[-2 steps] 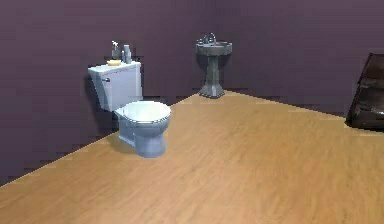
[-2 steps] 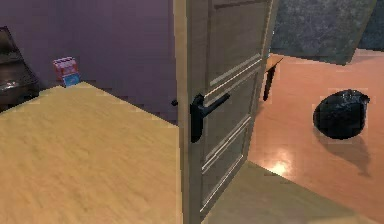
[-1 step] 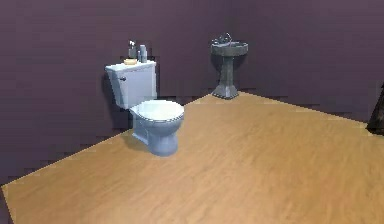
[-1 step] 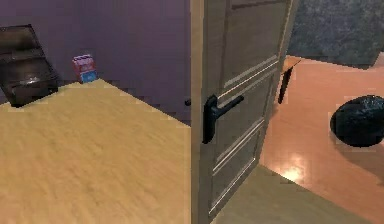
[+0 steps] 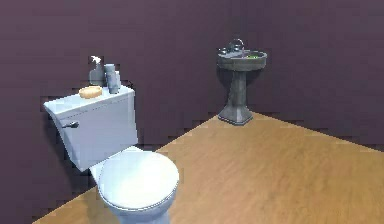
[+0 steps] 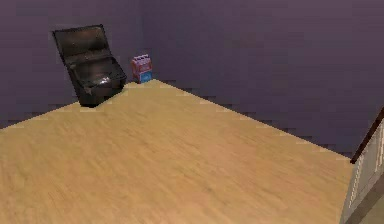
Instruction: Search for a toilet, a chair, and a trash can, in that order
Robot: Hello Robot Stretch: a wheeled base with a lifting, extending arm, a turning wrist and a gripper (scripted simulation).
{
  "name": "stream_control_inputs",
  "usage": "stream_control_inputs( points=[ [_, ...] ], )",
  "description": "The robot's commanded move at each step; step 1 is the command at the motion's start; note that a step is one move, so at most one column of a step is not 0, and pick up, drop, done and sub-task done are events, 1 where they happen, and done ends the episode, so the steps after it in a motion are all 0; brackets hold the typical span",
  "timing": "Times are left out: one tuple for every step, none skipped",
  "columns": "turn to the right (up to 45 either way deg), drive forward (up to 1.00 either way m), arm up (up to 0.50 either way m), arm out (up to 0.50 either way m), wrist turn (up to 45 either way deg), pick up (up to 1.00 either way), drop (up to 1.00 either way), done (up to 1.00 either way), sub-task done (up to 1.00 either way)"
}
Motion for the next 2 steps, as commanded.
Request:
stream_control_inputs(
  points=[
    [3.0,0.0,0.0,0.0,0.0,0.0,0.0,0.0,0.0],
    [0.0,0.1,0.0,0.0,0.0,0.0,0.0,0.0,0.0]
  ],
)
